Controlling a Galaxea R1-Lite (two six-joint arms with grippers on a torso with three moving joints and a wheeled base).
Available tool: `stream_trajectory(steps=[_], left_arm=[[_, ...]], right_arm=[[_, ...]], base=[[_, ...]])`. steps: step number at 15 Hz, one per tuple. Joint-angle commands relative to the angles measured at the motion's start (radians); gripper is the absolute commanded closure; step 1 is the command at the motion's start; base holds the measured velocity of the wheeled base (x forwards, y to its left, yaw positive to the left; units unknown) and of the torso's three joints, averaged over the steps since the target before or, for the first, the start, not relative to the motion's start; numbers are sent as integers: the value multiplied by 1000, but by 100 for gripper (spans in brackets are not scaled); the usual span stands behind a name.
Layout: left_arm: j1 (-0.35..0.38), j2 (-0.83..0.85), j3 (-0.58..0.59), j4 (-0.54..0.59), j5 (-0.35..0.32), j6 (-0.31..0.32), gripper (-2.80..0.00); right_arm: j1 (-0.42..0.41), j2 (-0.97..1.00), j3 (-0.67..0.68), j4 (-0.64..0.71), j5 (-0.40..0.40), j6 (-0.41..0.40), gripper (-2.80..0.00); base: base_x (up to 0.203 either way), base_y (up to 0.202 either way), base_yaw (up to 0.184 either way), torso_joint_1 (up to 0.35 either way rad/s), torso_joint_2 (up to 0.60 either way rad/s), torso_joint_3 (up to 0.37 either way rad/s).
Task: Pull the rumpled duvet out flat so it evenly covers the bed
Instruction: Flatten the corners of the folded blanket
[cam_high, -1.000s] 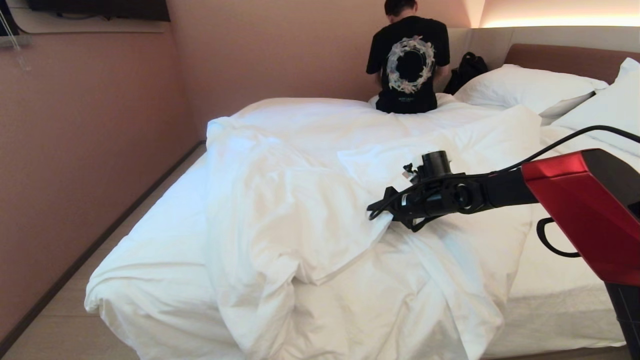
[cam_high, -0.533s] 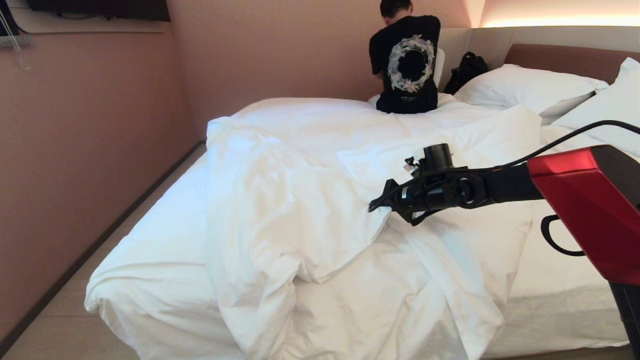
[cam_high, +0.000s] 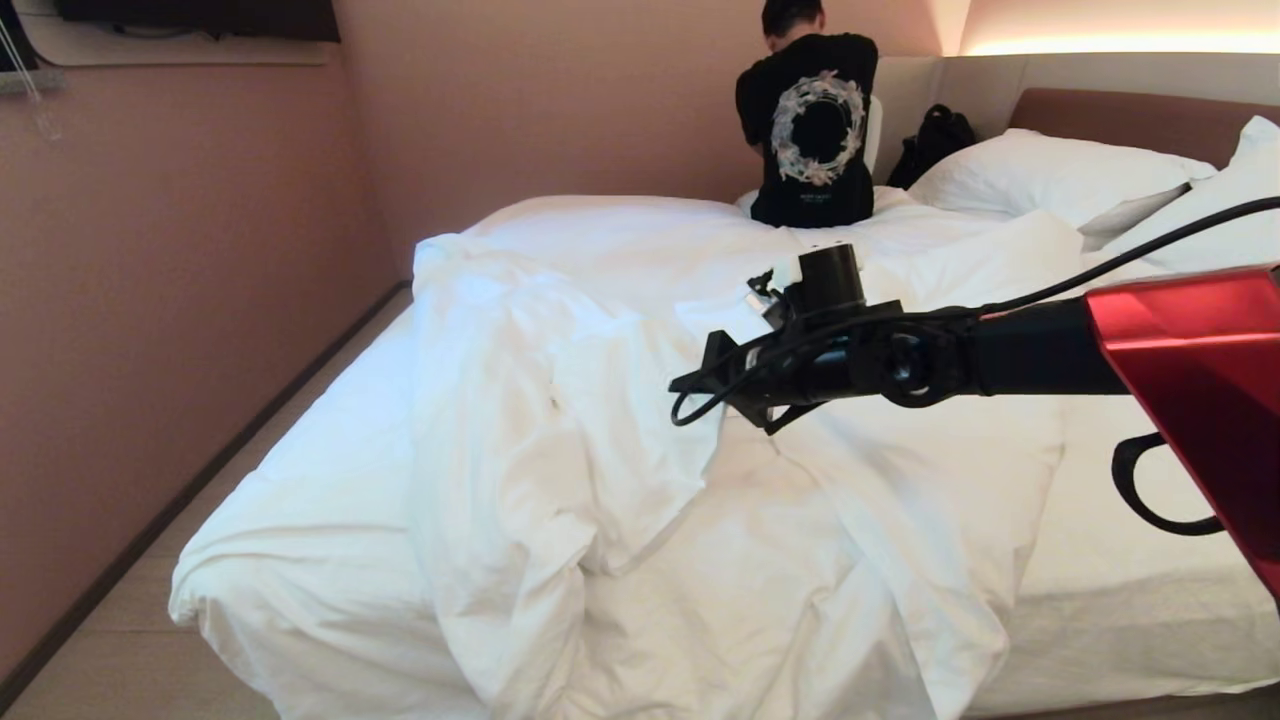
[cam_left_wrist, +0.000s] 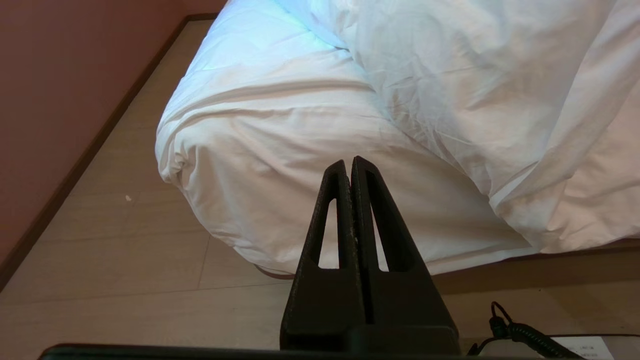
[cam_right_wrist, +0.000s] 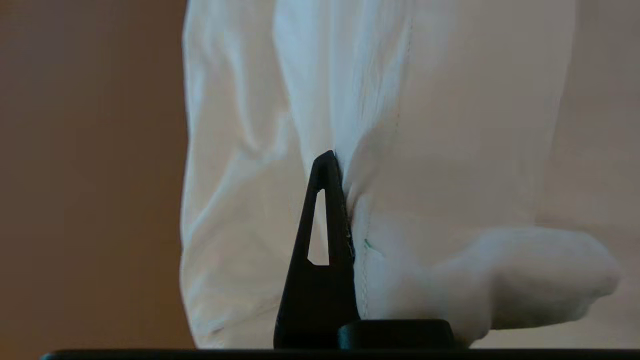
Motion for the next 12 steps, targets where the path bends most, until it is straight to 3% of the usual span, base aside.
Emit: stream_trajectory(steps=[1,12], left_arm=[[0,0,0,1,0,0,0],[0,0,0,1,0,0,0]], right_arm=[[63,-44,-3,1,1,2,0],[329,-74,4,50,-6,-36,0]], base=[[0,0,0,0,0,0],[0,0,0,0,0,0]])
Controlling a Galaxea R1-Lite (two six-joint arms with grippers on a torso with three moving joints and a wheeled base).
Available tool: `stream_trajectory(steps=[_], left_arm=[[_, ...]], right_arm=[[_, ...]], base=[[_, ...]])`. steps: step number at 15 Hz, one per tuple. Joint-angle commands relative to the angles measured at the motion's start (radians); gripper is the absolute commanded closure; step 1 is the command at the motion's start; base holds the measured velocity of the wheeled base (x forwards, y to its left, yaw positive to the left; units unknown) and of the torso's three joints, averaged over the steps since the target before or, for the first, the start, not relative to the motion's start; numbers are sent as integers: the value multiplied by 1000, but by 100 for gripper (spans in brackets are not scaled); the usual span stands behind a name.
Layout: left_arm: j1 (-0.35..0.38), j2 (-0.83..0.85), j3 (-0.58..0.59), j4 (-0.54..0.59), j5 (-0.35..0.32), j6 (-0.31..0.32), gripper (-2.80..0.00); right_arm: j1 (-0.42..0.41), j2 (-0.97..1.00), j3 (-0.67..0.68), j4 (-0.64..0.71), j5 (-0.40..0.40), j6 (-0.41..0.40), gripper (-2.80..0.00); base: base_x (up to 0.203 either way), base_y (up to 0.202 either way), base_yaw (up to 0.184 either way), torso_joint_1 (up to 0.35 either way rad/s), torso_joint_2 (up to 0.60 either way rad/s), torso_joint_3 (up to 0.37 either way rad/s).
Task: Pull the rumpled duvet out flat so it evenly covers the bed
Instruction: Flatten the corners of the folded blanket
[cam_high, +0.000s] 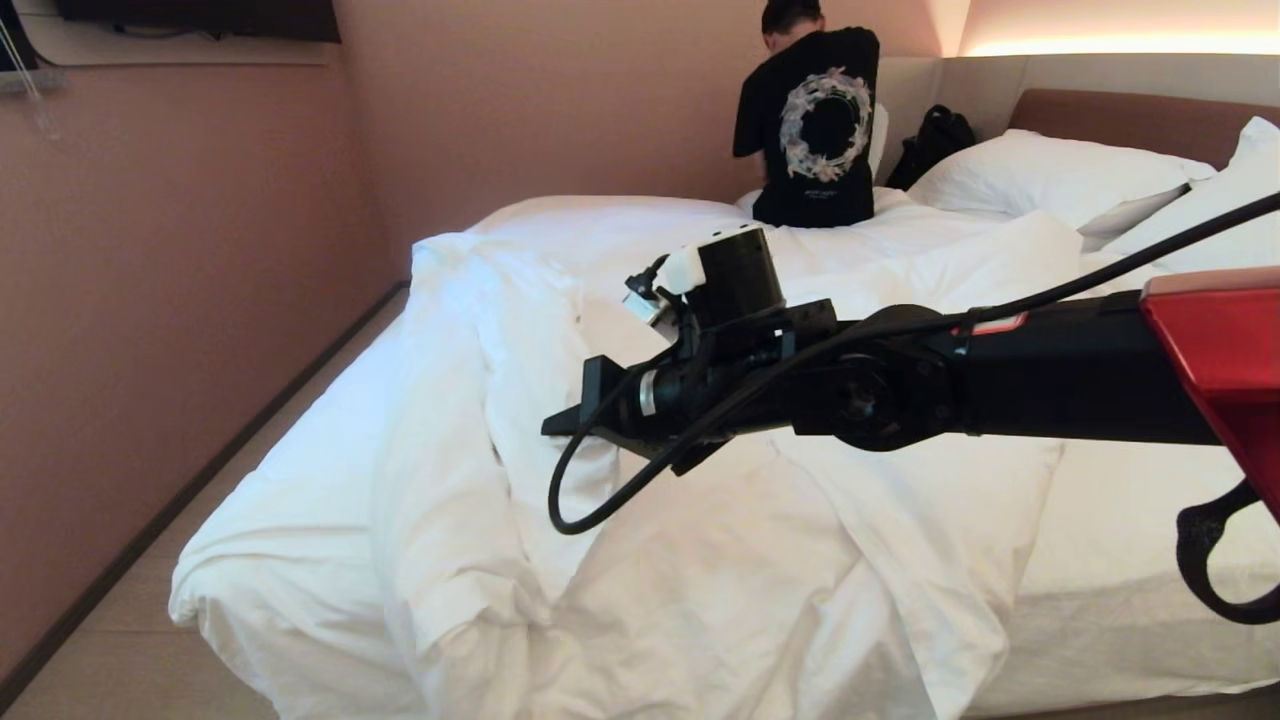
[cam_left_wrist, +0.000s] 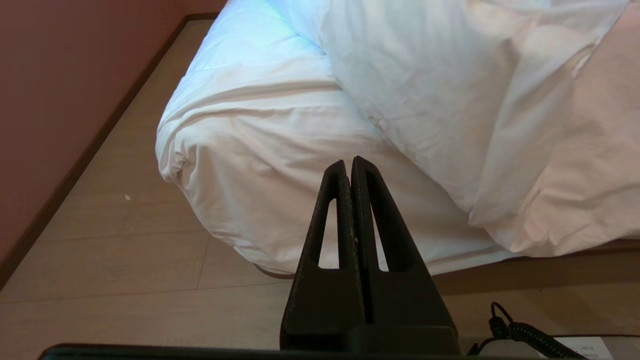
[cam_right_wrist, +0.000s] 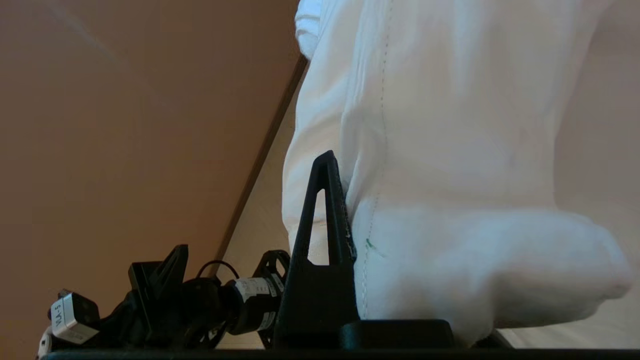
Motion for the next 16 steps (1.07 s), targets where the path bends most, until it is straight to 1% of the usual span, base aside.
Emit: stream_trajectory(steps=[1,6,10,11,12,13,14,16], left_arm=[[0,0,0,0,-1,1,0],[0,0,0,0,-1,1,0],[0,0,0,-1,-1,1,0],[0,0,0,0,-1,1,0],[0,0,0,0,-1,1,0],[0,0,0,0,-1,1,0],[0,0,0,0,-1,1,0],[0,0,0,0,-1,1,0]], right_arm=[[59,6,2,7,3,-7,0],[101,48,4,48,4,-26,0],[107,77,0,56,1,-29,0],[107,80,1,57,-23,-32,0],[107,86,3,58,-82,-46,0],[107,91,4,63,-113,-64,0],[107,94,-1,83,-133,-84,-280],[101,91,-1,86,-136,-82,-280]], base=[[0,0,0,0,0,0],[0,0,0,0,0,0],[0,0,0,0,0,0],[0,0,0,0,0,0],[0,0,0,0,0,0],[0,0,0,0,0,0],[0,0,0,0,0,0],[0,0,0,0,0,0]])
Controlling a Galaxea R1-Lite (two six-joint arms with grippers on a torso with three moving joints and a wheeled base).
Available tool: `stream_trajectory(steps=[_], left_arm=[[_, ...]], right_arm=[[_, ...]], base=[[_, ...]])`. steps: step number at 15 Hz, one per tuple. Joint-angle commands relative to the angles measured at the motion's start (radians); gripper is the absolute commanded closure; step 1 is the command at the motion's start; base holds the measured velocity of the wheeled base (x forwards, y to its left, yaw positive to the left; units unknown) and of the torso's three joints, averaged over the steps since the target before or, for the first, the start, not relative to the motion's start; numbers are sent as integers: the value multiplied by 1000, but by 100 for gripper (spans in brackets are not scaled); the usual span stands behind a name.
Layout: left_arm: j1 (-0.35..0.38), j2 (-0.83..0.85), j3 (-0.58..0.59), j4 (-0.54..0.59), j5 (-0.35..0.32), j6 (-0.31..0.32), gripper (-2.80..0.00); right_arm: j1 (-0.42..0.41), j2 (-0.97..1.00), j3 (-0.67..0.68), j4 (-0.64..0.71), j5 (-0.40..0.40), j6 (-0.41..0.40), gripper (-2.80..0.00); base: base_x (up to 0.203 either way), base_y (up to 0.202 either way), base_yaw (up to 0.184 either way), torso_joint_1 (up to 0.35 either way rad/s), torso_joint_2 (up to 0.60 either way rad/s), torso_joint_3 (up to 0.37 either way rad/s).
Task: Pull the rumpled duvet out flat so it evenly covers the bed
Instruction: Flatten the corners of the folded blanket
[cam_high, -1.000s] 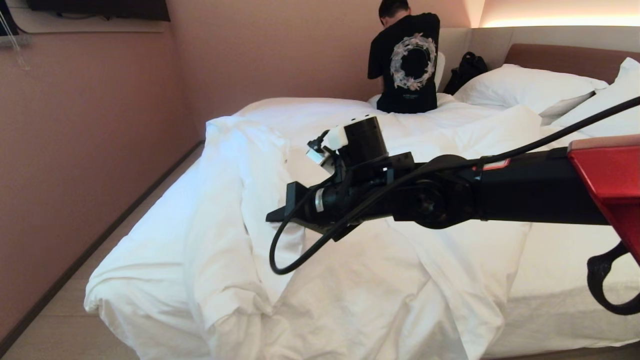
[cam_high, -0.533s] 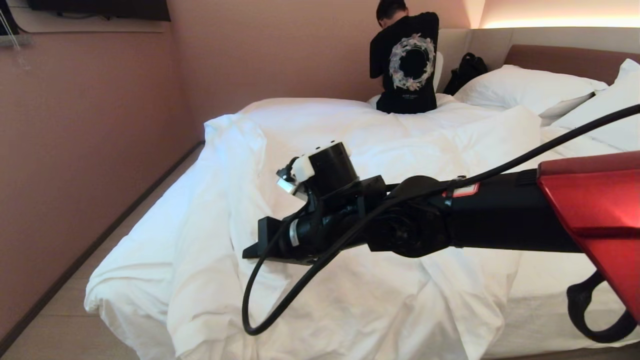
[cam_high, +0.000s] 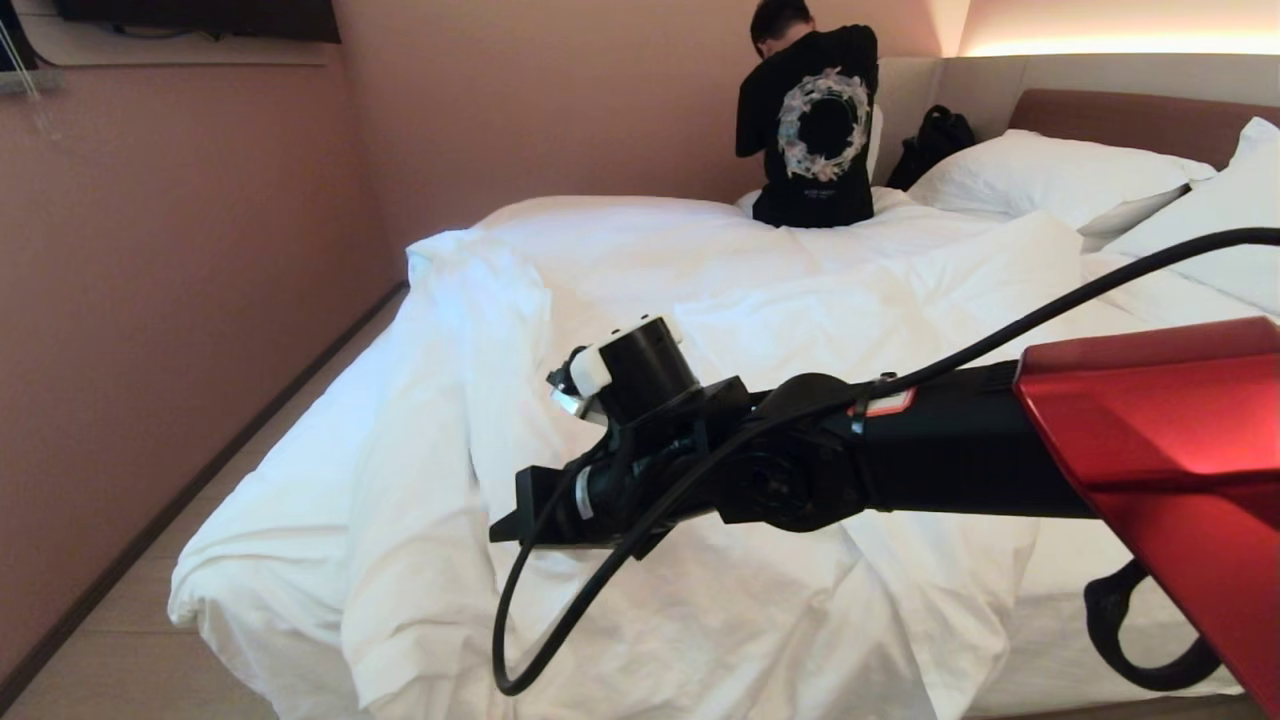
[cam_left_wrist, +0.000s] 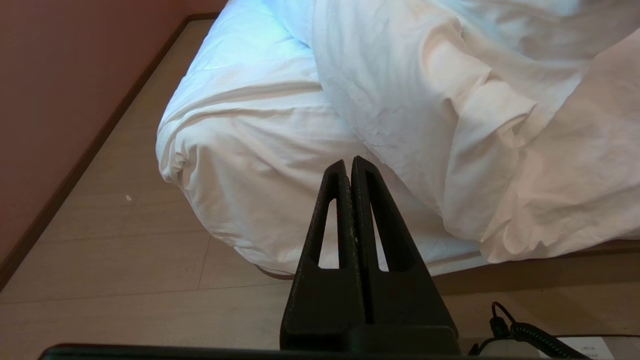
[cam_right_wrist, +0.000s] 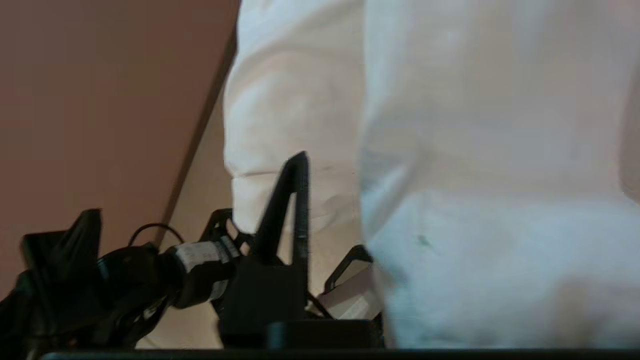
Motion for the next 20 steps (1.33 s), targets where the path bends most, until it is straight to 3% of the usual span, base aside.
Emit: stream_trajectory(steps=[1,5,8,15,20], left_arm=[[0,0,0,1,-1,1,0],[0,0,0,1,-1,1,0],[0,0,0,1,-1,1,0],[0,0,0,1,-1,1,0],[0,0,0,1,-1,1,0]], right_arm=[[-3,-2,1,3,-57,0,-280],[-33,-48,2,17,-63,2,-280],[-107,-99,15,98,-198,1,-280],[-364,-318,225,153,-220,-47,-280],[-407,-402,333,210,-219,-60,-280]], base=[[0,0,0,0,0,0],[0,0,0,0,0,0],[0,0,0,0,0,0],[0,0,0,0,0,0],[0,0,0,0,0,0]])
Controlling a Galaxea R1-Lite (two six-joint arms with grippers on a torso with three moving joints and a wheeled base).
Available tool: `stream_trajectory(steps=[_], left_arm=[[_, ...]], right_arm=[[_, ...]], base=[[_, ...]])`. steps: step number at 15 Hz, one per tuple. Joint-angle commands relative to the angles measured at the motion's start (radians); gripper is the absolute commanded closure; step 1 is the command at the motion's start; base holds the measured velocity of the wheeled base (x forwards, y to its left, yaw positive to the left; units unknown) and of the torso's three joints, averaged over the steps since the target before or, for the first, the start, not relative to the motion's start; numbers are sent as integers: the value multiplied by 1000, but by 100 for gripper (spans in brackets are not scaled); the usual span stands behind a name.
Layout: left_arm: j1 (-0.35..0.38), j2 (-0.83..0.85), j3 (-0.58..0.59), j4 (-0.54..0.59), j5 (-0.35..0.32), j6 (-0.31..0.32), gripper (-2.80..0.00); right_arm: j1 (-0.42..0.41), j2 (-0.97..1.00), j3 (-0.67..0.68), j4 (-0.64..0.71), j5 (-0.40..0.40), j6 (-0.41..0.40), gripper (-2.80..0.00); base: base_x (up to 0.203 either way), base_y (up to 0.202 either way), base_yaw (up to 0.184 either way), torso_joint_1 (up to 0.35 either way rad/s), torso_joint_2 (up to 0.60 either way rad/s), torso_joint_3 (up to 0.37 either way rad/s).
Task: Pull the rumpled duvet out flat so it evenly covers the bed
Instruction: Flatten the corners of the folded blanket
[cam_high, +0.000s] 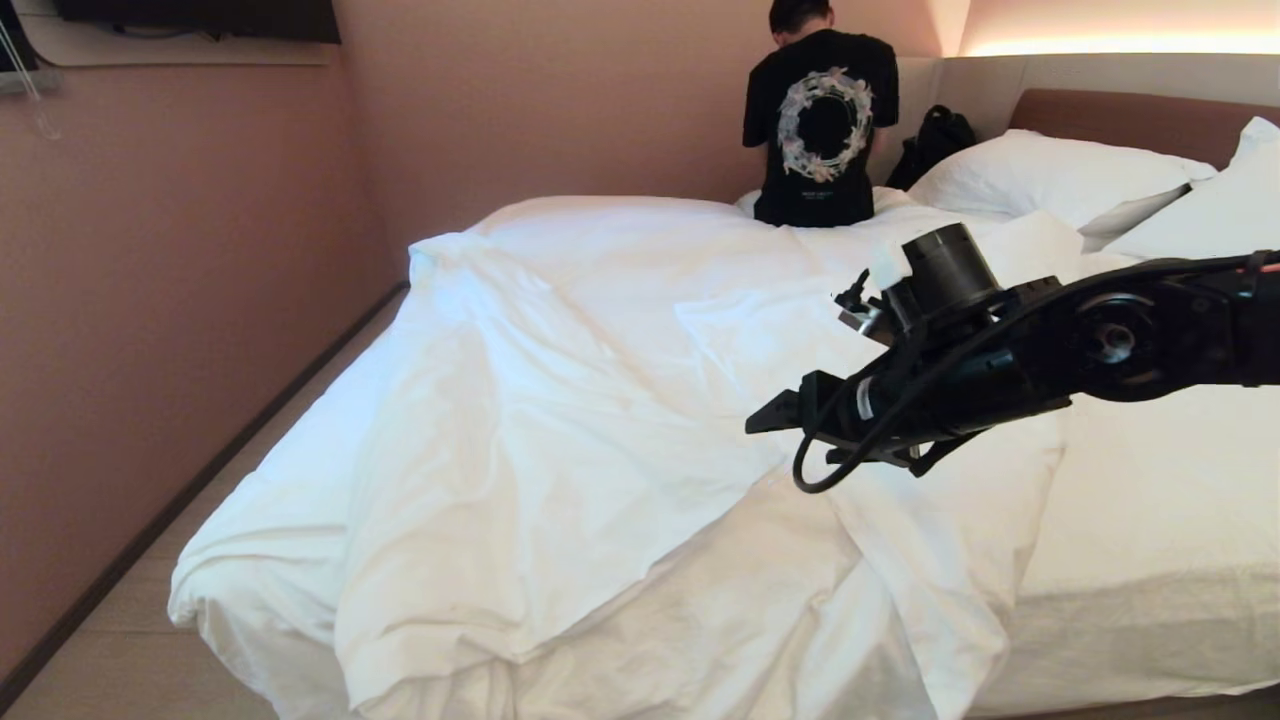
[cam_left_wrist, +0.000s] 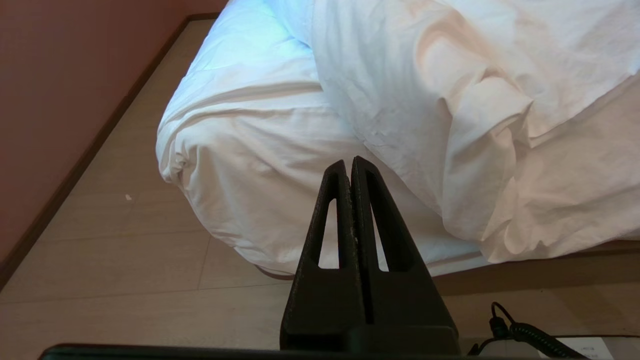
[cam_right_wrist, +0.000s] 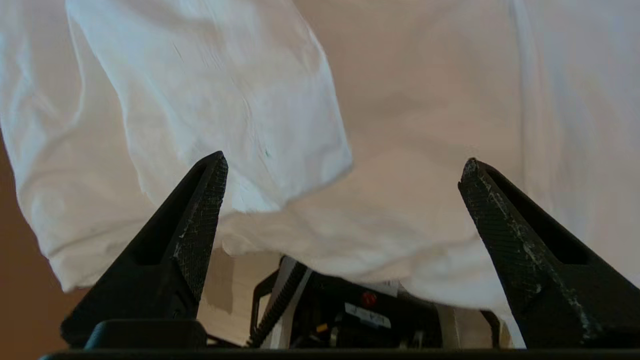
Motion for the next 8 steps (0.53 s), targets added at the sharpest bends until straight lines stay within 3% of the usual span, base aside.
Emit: stream_trajectory(steps=[1,8], left_arm=[[0,0,0,1,-1,0,0],[0,0,0,1,-1,0,0]], right_arm=[[-15,-73,42,14,7,5,-280],[-111,-276,60,20,1,-37,-280]], base=[[0,0,0,0,0,0],[0,0,0,0,0,0]])
